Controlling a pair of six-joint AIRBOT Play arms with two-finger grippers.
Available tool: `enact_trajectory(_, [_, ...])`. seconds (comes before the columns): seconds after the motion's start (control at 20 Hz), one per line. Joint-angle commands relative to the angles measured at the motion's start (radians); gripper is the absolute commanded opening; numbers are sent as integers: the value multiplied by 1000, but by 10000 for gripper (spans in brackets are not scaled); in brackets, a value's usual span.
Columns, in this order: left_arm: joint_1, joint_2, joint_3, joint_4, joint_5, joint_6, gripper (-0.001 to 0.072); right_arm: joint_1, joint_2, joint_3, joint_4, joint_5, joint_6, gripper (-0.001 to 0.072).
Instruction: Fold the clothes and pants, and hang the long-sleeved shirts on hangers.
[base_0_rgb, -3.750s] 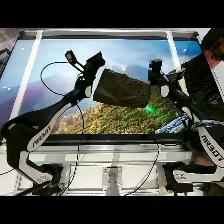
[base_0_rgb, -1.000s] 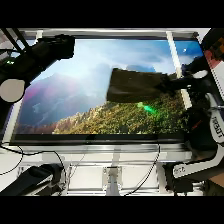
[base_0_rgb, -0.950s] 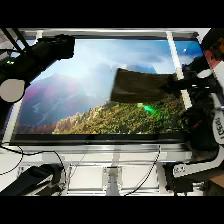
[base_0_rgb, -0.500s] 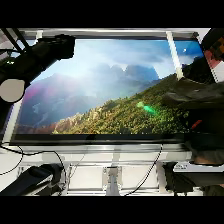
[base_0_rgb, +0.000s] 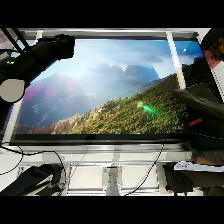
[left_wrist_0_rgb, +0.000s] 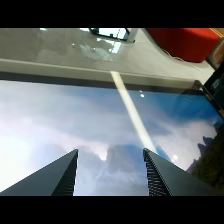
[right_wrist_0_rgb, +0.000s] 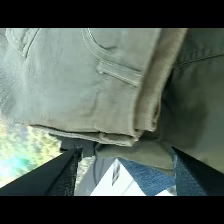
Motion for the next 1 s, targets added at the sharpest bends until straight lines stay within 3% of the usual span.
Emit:
enact_trajectory(0.0, [0, 0, 0, 1, 1, 0, 473, -8, 3, 92, 60, 1, 35, 599])
enact_trajectory(0.05, [0, 0, 0, 1, 1, 0, 473, -8, 3, 137, 177, -11, 33, 430])
enact_trajectory(0.1, [0, 0, 0, 1, 1, 0, 473, -7, 3, 179, 343, -35, 32, 117])
enact_trajectory(0.15, [0, 1, 0, 1, 1, 0, 473, -2, 7, 208, 521, -61, 27, 40])
enact_trajectory(0.3, [4, 27, 0, 49, 1, 1, 445, 76, 28, 221, 1084, -130, -44, 33])
enact_trajectory(0.35, [5, 47, 0, 87, 1, 1, 328, 128, 35, 221, 1229, -130, -71, 32])
enact_trajectory(0.4, [5, 75, 0, 132, 0, 2, 143, 188, 44, 221, 1319, -130, -91, 33])
enact_trajectory(0.45, [5, 108, 0, 184, 0, 4, 24, 250, 54, 221, 1357, -133, -103, 33])
enact_trajectory(0.65, [37, 256, 0, 275, -53, 0, 12, 537, 79, 221, 1289, -148, -166, 32])
enact_trajectory(0.95, [142, 378, 0, 272, -432, 0, 11, 863, 77, 186, 988, -267, -184, 32])
